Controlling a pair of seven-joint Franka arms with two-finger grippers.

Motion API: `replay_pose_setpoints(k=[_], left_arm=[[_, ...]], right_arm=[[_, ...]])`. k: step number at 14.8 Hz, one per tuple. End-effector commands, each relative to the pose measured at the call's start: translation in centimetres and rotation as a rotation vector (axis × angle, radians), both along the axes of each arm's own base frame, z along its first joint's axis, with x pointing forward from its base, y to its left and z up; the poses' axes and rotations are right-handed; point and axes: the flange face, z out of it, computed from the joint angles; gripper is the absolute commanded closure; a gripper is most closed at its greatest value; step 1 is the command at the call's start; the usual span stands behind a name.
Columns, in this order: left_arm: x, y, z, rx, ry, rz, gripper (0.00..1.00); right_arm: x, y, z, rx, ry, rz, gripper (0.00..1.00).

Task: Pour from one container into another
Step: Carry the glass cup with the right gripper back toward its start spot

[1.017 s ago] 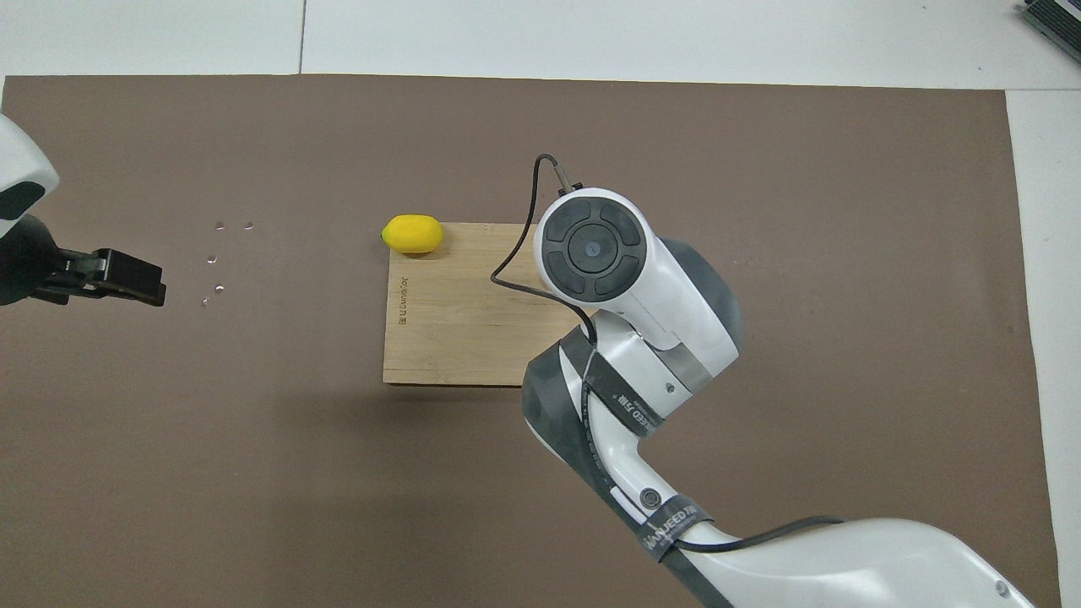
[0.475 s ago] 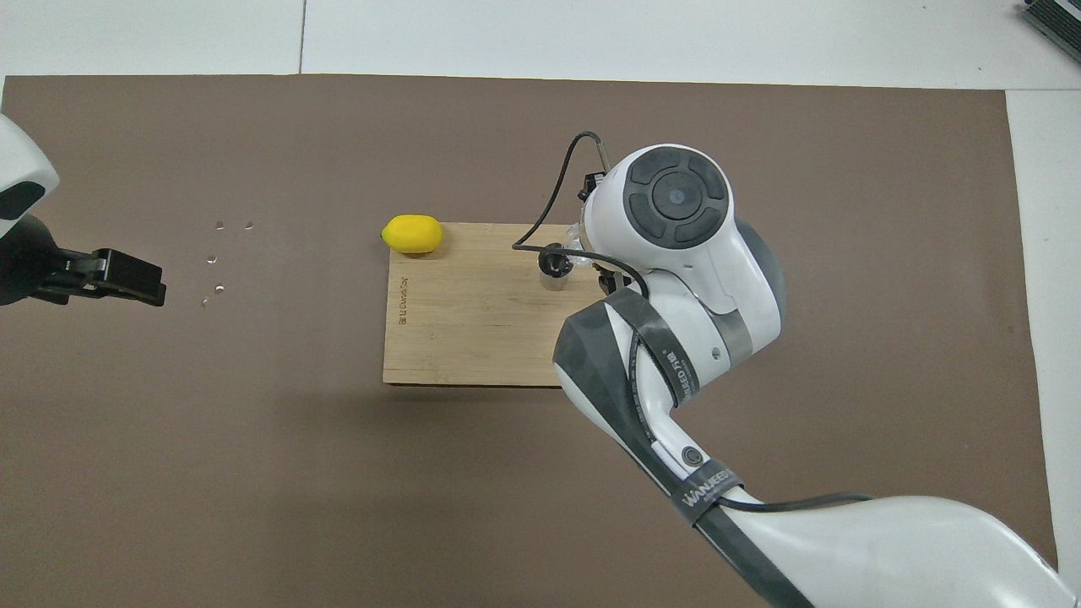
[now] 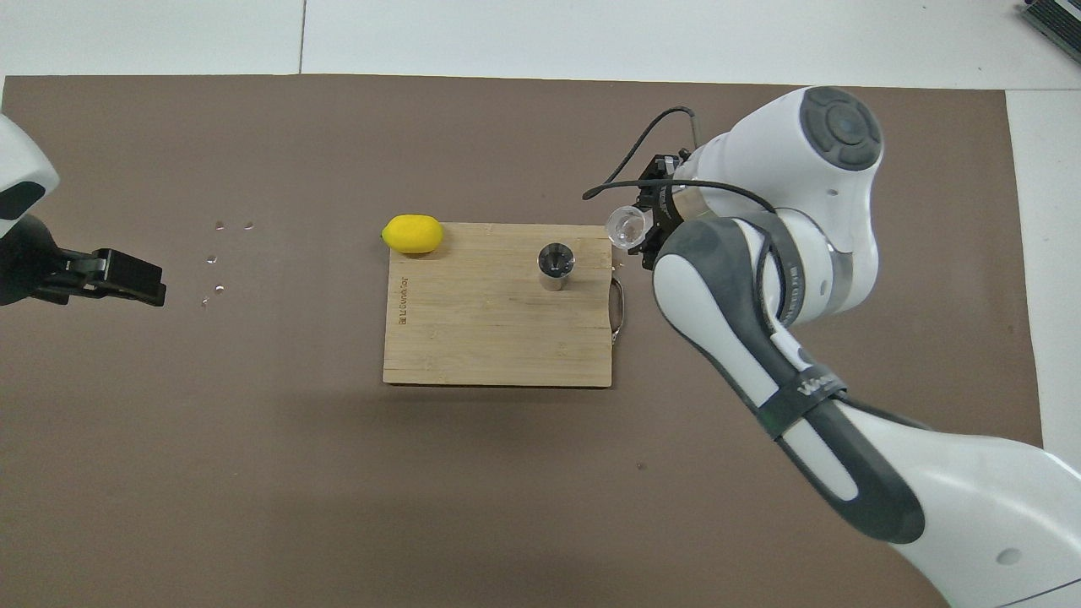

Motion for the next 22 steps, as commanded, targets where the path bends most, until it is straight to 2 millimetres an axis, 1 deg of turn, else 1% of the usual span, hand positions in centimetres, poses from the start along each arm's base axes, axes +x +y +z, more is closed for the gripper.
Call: replay_pose_setpoints(k=[1, 3, 4, 7, 9, 10, 12, 14, 15, 16, 18, 20, 21, 22], left_arm=[[-0.2, -0.1, 0.1, -0.004, -0.006, -0.001, 0.0], [-0.2, 0.0, 0.1, -0.004, -0.006, 0.001, 0.0], [-0.2, 0.0, 0.1, -0.004, -0.006, 0.001, 0.0], [-0.2, 0.0, 0.1, -0.004, -0.006, 0.001, 0.0], [-0.2, 0.0, 0.1, -0.004, -0.006, 0.001, 0.0], [-0.2, 0.0, 0.1, -0.004, -0.006, 0.001, 0.0], [-0.2, 0.0, 0.1, -0.004, -0.006, 0.001, 0.0], [-0.2, 0.0, 0.1, -0.004, -0.006, 0.001, 0.0], [-0.2, 0.0, 0.1, -0.004, -0.006, 0.001, 0.0], [-0.2, 0.0, 0.1, -0.004, -0.006, 0.001, 0.0], [-0.2, 0.0, 0.1, -0.004, -0.006, 0.001, 0.0], [-0.2, 0.0, 0.1, -0.004, -0.006, 0.001, 0.0], [-0.2, 0.0, 0.1, -0.004, -0.006, 0.001, 0.0], [-0.2, 0.0, 0.1, -0.004, -0.006, 0.001, 0.0]], right_arm=[[-0.1, -5.8, -1.9, 0.1, 0.035, -0.039, 1.0], [-0.6, -10.1, -4.2, 0.153, 0.055, -0.034, 1.0], [-0.9, -11.7, -5.3, 0.184, 0.061, -0.026, 1.0], [-1.6, -17.0, -7.6, 0.22, 0.056, 0.001, 1.0], [-2.1, -21.1, -8.7, 0.242, 0.057, 0.012, 1.0], [-2.4, -23.5, -9.2, 0.28, 0.051, 0.027, 1.0], [-3.1, -26.3, -10.2, 0.312, 0.044, 0.072, 1.0], [-3.8, -29.8, -11.0, 0.33, 0.04, 0.073, 1.0], [-4.2, -31.4, -11.9, 0.341, 0.042, 0.078, 1.0], [-4.5, -32.4, -12.2, 0.345, 0.031, 0.094, 1.0], [-4.8, -33.2, -12.5, 0.348, 0.03, 0.092, 1.0], [-5.3, -33.4, -13.1, 0.348, 0.036, 0.083, 1.0], [-5.7, -33.8, -13.3, 0.343, 0.035, 0.077, 0.69], [-5.6, -33.5, -13.2, 0.329, 0.037, 0.093, 0.02]])
